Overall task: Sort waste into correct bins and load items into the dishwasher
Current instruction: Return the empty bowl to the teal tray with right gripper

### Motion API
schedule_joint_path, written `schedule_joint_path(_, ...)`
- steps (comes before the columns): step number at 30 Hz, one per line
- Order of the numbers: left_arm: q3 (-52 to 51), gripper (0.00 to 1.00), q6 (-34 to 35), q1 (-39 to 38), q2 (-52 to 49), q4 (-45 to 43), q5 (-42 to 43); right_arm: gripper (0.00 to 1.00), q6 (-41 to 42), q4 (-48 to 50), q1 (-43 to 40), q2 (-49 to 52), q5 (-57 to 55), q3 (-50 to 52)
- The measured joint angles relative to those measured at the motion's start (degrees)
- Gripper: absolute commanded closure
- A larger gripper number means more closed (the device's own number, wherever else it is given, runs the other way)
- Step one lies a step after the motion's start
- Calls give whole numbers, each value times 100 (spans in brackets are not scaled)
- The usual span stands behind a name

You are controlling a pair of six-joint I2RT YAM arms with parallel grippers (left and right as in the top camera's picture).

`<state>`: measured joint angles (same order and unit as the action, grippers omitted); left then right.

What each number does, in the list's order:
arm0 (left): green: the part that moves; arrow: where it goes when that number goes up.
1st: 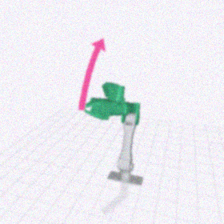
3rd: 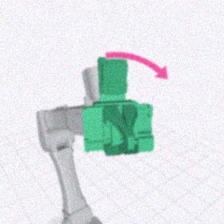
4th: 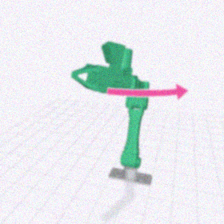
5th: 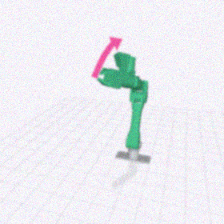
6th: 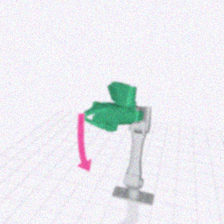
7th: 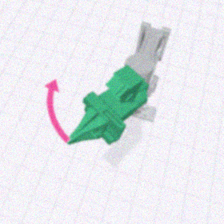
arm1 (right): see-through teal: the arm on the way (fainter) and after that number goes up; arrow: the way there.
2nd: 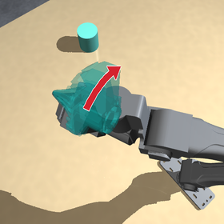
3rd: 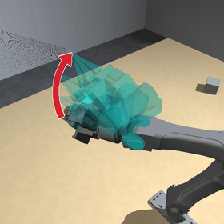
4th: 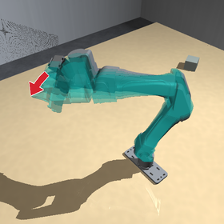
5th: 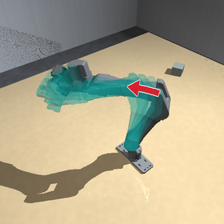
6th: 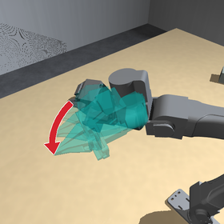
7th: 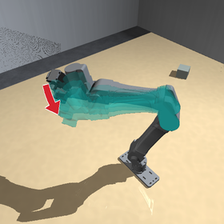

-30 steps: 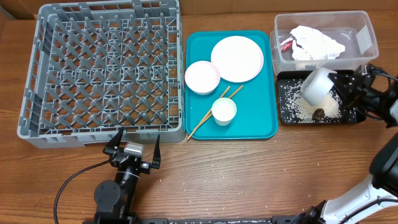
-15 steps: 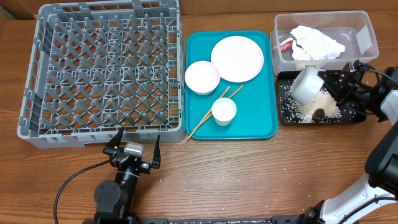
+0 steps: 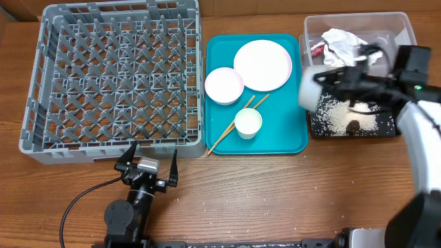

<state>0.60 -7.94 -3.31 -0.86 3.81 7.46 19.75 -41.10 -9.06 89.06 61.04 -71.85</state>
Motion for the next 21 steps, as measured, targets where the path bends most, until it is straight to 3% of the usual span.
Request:
schedule_joint_path(10,0,0,0,0,0,0,0,96,87,-640,2282,44,-3888,-111)
schedule_joint_path(14,0,0,0,0,0,-2,2,96,232,-704,2691,302,-4769,-111)
schedule_joint_path(21,0,0,0,0,0,-2,0,96,341,-708,2706,935,-5080,-111)
